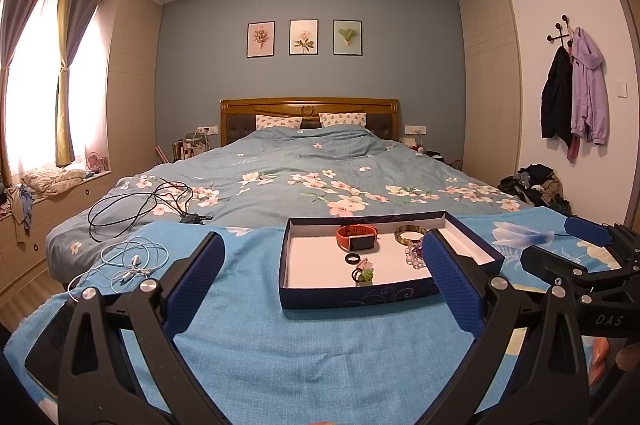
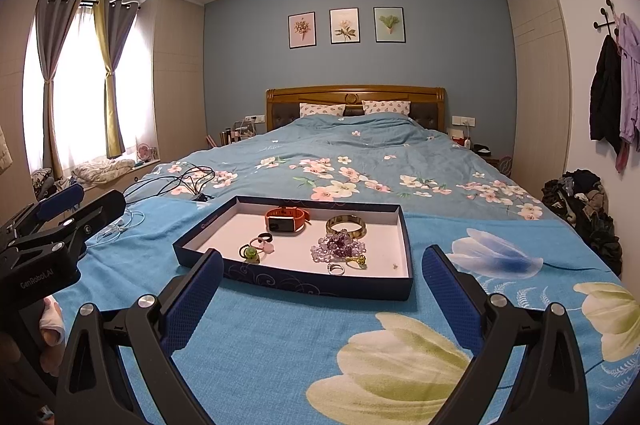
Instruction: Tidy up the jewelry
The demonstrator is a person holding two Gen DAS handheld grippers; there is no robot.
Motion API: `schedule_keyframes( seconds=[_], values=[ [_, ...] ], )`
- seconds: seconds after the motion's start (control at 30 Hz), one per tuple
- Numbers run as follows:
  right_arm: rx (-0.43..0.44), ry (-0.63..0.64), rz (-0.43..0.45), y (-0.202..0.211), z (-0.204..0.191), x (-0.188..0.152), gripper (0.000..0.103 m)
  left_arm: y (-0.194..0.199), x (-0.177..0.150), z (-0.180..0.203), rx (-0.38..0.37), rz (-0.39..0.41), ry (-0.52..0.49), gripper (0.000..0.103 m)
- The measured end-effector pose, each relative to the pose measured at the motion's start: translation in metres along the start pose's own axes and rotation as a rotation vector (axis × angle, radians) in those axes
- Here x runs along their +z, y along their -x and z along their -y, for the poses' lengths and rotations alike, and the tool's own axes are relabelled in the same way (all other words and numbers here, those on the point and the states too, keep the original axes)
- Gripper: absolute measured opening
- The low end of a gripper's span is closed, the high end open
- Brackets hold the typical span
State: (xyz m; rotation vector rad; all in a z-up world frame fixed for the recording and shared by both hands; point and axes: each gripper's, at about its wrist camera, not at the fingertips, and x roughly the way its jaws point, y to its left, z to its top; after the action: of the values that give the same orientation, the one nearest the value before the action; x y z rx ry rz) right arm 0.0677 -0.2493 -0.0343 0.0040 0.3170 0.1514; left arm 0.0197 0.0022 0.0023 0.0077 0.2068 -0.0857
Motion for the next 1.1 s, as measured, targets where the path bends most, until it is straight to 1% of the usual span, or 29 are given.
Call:
schedule_keyframes(
  seconds=[1.1],
  values=[
    [-0.001,-0.004,0.003,0.0017,-0.0003,-0.0009,0.096,-0.002,-0.0002,0.0013,0.002,0.004,-0.004,0.097]
  ],
)
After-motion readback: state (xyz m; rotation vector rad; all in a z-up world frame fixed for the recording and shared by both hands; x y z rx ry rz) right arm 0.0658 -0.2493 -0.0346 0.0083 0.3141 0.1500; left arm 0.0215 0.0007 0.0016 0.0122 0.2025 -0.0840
